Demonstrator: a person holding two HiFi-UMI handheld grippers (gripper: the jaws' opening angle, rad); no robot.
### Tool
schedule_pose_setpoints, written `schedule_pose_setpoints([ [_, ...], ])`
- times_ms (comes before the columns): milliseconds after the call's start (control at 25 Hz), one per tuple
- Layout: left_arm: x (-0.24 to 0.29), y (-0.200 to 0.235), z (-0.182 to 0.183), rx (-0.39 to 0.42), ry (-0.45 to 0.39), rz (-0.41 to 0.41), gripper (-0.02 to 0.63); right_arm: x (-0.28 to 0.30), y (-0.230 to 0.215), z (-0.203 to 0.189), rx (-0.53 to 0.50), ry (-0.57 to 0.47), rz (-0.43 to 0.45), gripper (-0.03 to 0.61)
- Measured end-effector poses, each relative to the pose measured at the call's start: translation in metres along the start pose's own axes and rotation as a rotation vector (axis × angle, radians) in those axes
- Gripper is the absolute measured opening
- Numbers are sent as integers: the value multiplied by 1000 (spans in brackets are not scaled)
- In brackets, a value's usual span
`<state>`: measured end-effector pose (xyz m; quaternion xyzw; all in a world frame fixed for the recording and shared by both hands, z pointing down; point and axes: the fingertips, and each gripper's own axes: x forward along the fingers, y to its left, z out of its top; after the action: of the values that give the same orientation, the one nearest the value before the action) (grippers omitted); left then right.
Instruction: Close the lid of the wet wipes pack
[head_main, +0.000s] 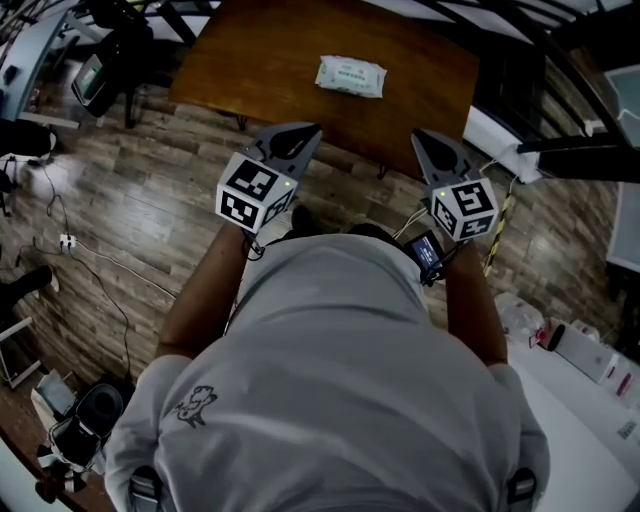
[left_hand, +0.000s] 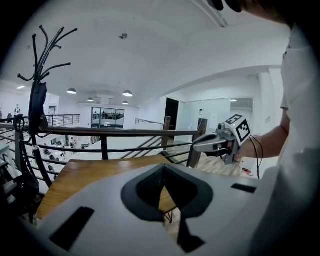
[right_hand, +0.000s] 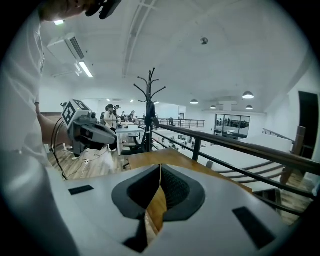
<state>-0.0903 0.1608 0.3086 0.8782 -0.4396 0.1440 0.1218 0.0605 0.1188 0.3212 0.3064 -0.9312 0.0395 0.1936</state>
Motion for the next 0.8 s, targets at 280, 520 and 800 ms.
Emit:
schedule_pose_setpoints([
  [280, 10, -45, -3, -18, 9, 31, 12, -42, -7, -21, 7, -14, 40, 35],
  [520, 30, -108, -8, -31, -2, 58, 12, -97, -14, -48, 24, -30, 73, 35],
  [800, 41, -187, -18, -29, -12, 93, 12, -163, -16, -91, 36, -42, 116, 35],
])
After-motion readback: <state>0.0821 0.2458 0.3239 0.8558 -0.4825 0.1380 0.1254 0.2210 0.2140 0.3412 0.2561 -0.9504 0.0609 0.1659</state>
